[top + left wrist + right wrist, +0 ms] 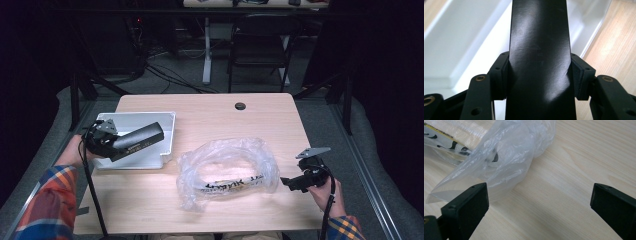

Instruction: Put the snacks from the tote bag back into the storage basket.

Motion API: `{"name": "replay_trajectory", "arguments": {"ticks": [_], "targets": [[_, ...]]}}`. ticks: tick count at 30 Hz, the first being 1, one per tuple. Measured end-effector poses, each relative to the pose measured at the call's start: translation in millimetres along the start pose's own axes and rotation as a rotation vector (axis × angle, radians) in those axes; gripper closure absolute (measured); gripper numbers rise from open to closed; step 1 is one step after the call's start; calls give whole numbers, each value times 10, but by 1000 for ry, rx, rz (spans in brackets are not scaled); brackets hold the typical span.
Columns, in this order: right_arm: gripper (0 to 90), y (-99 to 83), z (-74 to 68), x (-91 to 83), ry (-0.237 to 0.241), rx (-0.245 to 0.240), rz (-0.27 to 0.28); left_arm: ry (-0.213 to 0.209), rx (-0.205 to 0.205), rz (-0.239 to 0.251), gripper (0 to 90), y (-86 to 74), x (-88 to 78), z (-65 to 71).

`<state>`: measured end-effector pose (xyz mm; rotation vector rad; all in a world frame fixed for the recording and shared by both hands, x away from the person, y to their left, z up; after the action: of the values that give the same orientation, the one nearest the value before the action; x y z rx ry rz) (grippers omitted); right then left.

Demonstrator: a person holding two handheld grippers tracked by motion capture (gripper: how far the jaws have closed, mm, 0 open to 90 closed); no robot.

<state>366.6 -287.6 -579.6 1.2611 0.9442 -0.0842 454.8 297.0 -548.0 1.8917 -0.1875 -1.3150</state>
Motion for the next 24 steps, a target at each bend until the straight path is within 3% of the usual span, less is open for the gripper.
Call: {"name": "replay_trajectory", "arguments": {"ticks": [5, 13, 24], "targets": [[13, 0, 3, 1, -2, 1, 0, -5, -9, -11, 432, -79, 57, -10], [13, -6, 3, 12, -2, -1, -6, -49, 6, 9, 432, -119, 191, 8], [13, 0, 6, -4, -6, 1, 1, -85, 19, -27, 430, -165, 348, -12]]}}
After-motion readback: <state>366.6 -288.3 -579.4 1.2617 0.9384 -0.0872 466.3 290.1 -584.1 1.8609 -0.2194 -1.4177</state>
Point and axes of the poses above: each handheld gripper's, and its own axes: x roughly forward along the jaws, y roughly out of its top, z roughly to its right, the point moved 8 cm from there along x, roughly forward along the jaws, and after that the axes turned 14 degrees about z, right-handed, at the moved point
